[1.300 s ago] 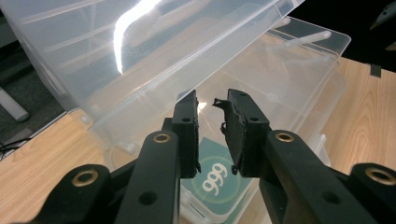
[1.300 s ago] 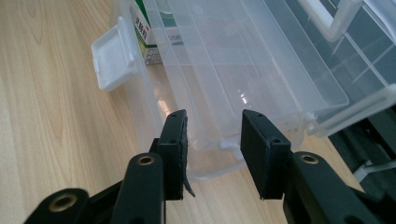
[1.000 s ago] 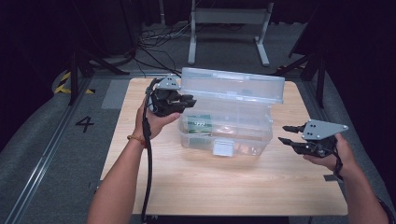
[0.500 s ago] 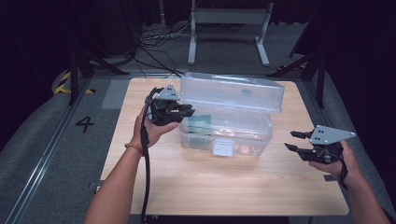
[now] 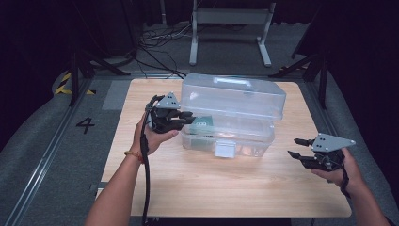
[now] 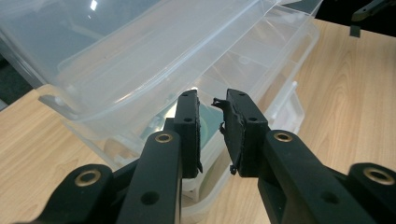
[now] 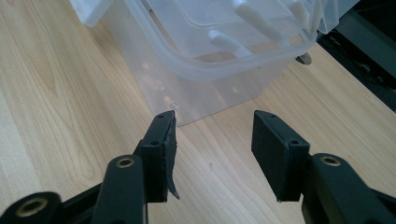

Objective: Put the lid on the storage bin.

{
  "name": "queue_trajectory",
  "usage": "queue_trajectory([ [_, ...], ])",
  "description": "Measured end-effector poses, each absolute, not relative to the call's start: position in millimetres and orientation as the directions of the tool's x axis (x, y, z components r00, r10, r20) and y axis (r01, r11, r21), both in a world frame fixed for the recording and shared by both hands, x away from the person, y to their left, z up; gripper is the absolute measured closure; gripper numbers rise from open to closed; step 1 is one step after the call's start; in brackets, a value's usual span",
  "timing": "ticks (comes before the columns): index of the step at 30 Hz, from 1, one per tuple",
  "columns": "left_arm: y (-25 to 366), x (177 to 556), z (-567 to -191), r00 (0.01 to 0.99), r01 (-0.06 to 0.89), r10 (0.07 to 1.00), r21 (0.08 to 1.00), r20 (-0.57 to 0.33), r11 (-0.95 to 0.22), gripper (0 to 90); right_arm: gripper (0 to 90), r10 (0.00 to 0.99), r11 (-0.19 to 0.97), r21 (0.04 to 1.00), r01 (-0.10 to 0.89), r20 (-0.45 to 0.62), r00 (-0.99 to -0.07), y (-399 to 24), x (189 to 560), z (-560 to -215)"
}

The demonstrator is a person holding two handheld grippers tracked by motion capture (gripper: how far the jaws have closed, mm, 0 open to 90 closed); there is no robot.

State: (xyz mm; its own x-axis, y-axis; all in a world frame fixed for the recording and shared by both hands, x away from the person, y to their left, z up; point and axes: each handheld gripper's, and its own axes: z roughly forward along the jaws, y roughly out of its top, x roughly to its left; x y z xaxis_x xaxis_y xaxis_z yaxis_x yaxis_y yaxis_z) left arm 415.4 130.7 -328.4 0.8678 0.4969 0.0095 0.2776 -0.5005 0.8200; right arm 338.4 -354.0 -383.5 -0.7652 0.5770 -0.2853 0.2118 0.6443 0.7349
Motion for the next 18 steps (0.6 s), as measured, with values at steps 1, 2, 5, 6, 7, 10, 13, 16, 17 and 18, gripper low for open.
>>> queue_trajectory([
  [1,130.8,414.6,-329.4,0.868,0.277,0.496,0.819,0.011,-0.503,75.6,50.9,0.575,0.648,0.731,0.213,-0.287,-0.766,-354.1,338.1,-384.3],
  [2,131.0,413.5,-330.3,0.869,0.280,0.495,0.818,0.006,-0.503,75.5,50.5,0.572,0.653,0.728,0.210,-0.292,-0.766,-354.2,337.7,-385.3],
  [5,131.3,411.6,-332.0,0.871,0.278,0.490,0.813,0.010,-0.511,75.5,50.5,0.574,0.652,0.727,0.213,-0.291,-0.765,-355.0,336.7,-386.8],
  [6,131.6,410.2,-332.6,0.871,0.279,0.491,0.814,0.008,-0.509,75.7,50.4,0.574,0.651,0.728,0.214,-0.288,-0.766,-355.7,336.1,-387.9],
  [7,132.6,408.2,-332.8,0.872,0.272,0.489,0.822,0.010,-0.501,75.7,50.0,0.577,0.653,0.726,0.217,-0.291,-0.763,-356.8,335.2,-389.6],
  [10,133.0,406.2,-332.8,0.872,0.273,0.490,0.821,0.009,-0.501,75.3,49.6,0.580,0.654,0.724,0.220,-0.293,-0.760,-358.5,333.7,-392.3],
  [13,130.0,403.4,-338.2,0.898,0.262,0.440,0.813,-0.009,-0.519,79.5,49.6,0.581,0.655,0.721,0.226,-0.289,-0.761,-359.5,332.3,-395.3],
  [16,123.4,398.3,-344.0,0.892,0.262,0.451,0.795,0.017,-0.548,76.3,49.6,0.583,0.652,0.722,0.232,-0.282,-0.762,-359.9,331.6,-397.7],
  [17,122.1,397.3,-347.1,0.891,0.266,0.453,0.788,0.018,-0.555,75.8,49.6,0.581,0.655,0.720,0.230,-0.284,-0.762,-360.2,332.0,-398.5],
  [18,121.9,396.7,-350.4,0.891,0.269,0.453,0.782,0.019,-0.562,75.3,49.6,0.583,0.652,0.720,0.236,-0.278,-0.763,-360.2,331.9,-399.3],
])
